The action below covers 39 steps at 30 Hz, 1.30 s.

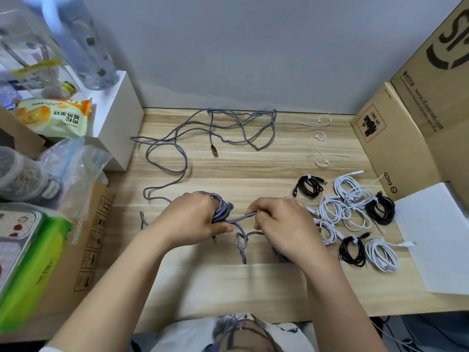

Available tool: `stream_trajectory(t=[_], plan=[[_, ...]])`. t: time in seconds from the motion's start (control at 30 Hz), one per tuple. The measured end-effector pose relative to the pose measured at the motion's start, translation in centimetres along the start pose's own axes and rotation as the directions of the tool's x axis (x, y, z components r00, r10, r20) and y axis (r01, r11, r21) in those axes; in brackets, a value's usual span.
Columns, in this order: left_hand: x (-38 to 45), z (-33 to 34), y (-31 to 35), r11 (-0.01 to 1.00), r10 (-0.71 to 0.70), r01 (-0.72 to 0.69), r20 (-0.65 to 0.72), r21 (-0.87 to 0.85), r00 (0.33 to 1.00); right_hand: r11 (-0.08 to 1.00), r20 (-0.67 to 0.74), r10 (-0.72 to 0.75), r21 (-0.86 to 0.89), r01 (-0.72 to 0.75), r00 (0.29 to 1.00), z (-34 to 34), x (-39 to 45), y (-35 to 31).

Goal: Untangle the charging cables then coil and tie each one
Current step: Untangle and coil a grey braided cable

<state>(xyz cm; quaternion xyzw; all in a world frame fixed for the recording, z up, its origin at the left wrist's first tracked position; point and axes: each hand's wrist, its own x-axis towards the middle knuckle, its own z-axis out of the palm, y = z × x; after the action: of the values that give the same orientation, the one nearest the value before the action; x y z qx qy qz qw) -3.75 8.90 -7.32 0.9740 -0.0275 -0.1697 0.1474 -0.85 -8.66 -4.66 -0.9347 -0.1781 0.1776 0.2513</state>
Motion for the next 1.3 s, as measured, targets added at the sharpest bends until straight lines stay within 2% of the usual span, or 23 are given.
stream_trajectory(t=[0.07,0.13,0.2,0.27,0.33,0.4,0.5,0.6,0.67,0.73,0.77,0.83,0.87,0.9,0.93,1.2,1.3], plan=[[0.1,0.3,0.6,1.000,0.028,-0.028,-0.013,0.010,1.000,0.989,0.011,-0.071,-0.129,0.072,0.997,0.6,0.0,-0.5],[0.2,0.5,0.6,0.996,0.065,-0.068,-0.051,-0.056,0.997,0.986,-0.002,-0.113,-0.121,0.112,0.994,1.1,0.0,-0.8],[0.2,0.6,0.1,0.979,0.077,-0.088,-0.067,-0.185,0.995,0.991,-0.066,-0.093,0.091,0.099,0.993,1.3,0.1,-0.4],[0.1,0.5,-0.9,0.948,0.061,-0.078,-0.064,-0.309,0.996,0.939,-0.200,0.007,0.339,0.062,0.980,0.6,0.3,0.5],[-0.1,0.3,-2.2,0.934,0.039,-0.058,-0.062,-0.352,0.997,0.888,-0.323,0.118,0.458,0.046,0.939,-0.5,0.3,1.6],[-0.4,0.1,-2.9,0.945,0.013,-0.033,-0.064,-0.325,0.998,0.908,-0.387,0.128,0.415,0.048,0.913,-0.9,0.5,2.6],[-0.3,0.2,-2.5,0.942,-0.016,-0.011,-0.078,-0.335,0.997,0.965,-0.294,0.008,0.252,0.069,0.956,-0.1,0.8,2.5],[0.1,0.4,-1.9,0.906,-0.071,0.018,-0.111,-0.422,0.991,0.918,-0.299,-0.040,0.365,0.153,0.953,0.8,0.8,1.1],[0.4,0.8,-1.9,0.850,-0.091,0.031,-0.090,-0.525,0.992,0.833,-0.303,-0.030,0.520,0.192,0.952,0.4,0.7,0.8],[0.6,1.3,-1.5,0.771,-0.141,0.067,-0.068,-0.633,0.988,0.738,-0.261,-0.106,0.626,0.251,0.960,-0.2,0.6,1.0],[0.7,1.6,-1.3,0.699,-0.194,0.089,-0.068,-0.710,0.979,0.729,-0.242,-0.180,0.618,0.294,0.954,-0.4,0.5,1.2],[1.0,1.7,-0.8,0.466,-0.318,0.106,-0.055,-0.879,0.946,0.761,-0.204,-0.277,0.550,0.344,0.939,-0.4,0.3,1.1],[1.1,1.6,-0.8,0.343,-0.369,0.084,-0.052,-0.935,0.928,0.778,-0.191,-0.274,0.533,0.334,0.943,-0.2,0.3,1.0],[1.2,1.3,-0.8,0.264,-0.396,0.056,-0.056,-0.963,0.917,0.794,-0.189,-0.250,0.522,0.312,0.950,0.1,0.4,1.1],[1.1,1.1,-0.9,0.226,-0.406,0.023,-0.073,-0.974,0.911,0.813,-0.189,-0.224,0.504,0.290,0.956,0.2,0.4,1.1],[0.0,-0.3,-1.5,0.188,-0.254,-0.188,-0.233,-0.964,0.939,0.963,-0.049,-0.089,0.252,0.099,0.995,1.0,0.7,1.8],[-0.2,-0.5,-1.2,0.213,-0.172,-0.208,-0.246,-0.955,0.954,0.954,-0.061,-0.053,0.291,0.069,0.997,1.5,1.1,2.1]])
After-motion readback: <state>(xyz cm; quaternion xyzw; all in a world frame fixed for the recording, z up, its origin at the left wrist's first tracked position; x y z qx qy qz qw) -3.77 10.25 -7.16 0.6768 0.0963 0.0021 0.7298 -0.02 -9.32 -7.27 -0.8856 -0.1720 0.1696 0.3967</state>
